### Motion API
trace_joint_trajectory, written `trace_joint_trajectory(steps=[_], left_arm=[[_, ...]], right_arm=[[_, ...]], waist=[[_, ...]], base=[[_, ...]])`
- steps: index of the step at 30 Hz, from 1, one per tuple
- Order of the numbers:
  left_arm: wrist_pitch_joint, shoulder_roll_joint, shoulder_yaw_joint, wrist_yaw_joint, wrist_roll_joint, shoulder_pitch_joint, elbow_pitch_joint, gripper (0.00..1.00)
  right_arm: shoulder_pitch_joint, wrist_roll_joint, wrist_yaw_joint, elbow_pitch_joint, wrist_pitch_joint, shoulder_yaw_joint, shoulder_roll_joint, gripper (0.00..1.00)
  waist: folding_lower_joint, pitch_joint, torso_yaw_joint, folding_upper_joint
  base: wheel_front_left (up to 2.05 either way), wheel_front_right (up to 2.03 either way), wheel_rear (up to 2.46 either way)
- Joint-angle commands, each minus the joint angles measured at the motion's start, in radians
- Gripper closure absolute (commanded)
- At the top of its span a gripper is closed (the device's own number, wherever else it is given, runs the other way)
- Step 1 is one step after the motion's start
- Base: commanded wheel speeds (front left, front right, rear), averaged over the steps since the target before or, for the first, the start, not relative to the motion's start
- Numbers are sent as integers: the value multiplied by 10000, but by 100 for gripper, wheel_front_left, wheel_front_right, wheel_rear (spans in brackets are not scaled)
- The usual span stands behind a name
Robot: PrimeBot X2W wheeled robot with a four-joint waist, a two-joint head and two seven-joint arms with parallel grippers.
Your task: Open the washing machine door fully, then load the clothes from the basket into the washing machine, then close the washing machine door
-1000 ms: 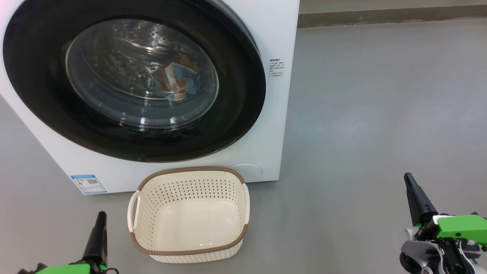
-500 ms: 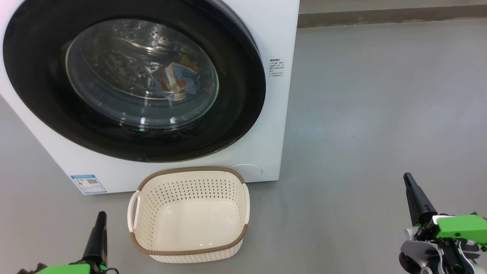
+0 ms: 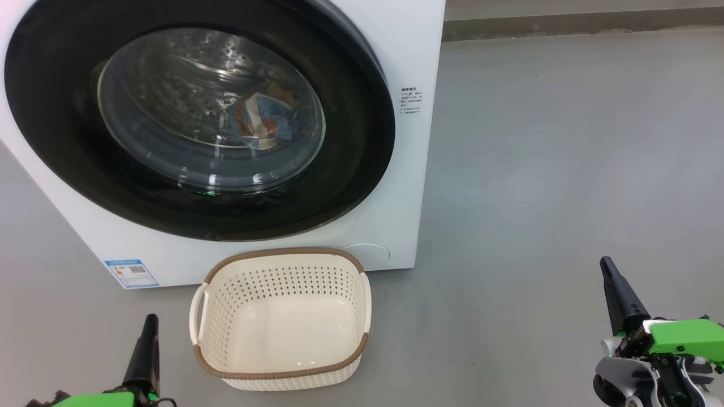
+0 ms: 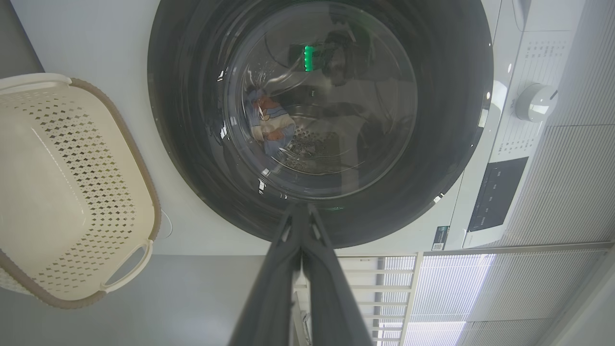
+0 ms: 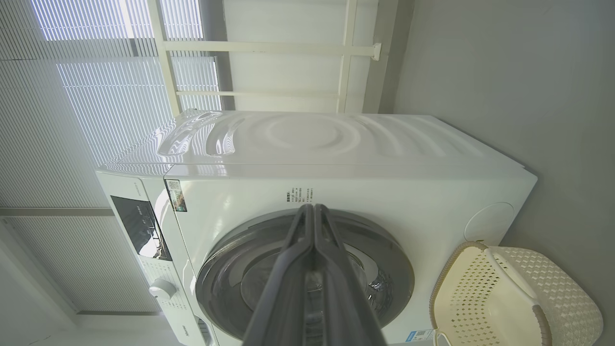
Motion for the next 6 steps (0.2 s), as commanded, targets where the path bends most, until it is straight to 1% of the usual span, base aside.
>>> trace_joint_trajectory(steps=[1,6], left_arm=[[71,91,269,-23,-69,-365,-295,100],[71,91,269,-23,-69,-365,-295,100]], right_arm=[[-61,-33,31,-301,50,200,-94,100],[-61,-34,31,-301,52,198,-93,100]], waist=[[0,0,0,0],[0,0,0,0]], base=[[0,0,0],[0,0,0]])
